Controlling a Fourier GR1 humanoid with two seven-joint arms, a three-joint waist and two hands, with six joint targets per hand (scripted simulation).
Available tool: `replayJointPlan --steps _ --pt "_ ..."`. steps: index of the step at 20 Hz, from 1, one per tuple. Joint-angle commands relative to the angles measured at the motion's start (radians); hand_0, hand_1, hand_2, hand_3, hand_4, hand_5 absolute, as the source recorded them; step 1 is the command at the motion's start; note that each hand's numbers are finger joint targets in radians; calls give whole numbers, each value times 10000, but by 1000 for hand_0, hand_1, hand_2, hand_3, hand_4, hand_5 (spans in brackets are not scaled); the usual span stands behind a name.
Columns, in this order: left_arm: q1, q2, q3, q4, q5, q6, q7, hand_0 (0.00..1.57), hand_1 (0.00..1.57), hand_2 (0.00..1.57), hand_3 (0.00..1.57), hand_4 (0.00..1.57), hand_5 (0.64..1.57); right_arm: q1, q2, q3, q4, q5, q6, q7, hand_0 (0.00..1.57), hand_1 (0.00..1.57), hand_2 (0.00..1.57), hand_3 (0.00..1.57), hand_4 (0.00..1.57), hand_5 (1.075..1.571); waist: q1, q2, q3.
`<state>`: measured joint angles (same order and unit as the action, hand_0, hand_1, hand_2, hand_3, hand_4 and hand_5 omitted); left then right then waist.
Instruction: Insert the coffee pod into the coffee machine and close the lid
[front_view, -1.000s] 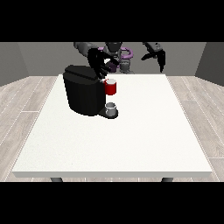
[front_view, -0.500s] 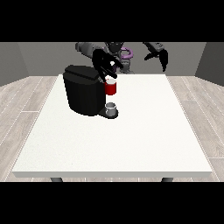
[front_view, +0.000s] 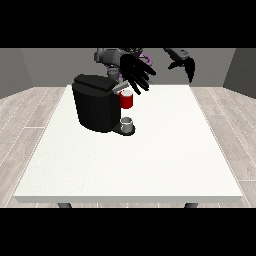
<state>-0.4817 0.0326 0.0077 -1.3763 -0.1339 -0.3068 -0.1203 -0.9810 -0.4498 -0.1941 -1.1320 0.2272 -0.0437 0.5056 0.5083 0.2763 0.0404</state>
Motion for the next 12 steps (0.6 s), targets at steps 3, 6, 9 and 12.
replayJointPlan --steps 3,6,9,12 --pt "-583 179 134 -105 263 -306 260 0 0 0 0 254 1571 -1139 1074 462 -506 -536 149 -1813 0 0 0 0 0 1571 1051 601 -396" --pt "-765 -263 -162 -369 -104 278 329 0 0 0 0 203 1571 -1457 1469 576 -48 -404 -169 -2524 0 0 0 0 53 1571 921 1082 -400" --pt "-656 430 487 -179 369 -220 81 0 0 0 0 328 1571 -1606 1658 595 184 -587 7 -2832 0 0 0 0 101 1571 521 1025 -405" --pt "-679 136 377 -216 474 -122 602 0 0 0 0 297 1571 -1937 1982 826 527 -440 -85 -2950 0 0 0 0 0 1571 320 617 -407"
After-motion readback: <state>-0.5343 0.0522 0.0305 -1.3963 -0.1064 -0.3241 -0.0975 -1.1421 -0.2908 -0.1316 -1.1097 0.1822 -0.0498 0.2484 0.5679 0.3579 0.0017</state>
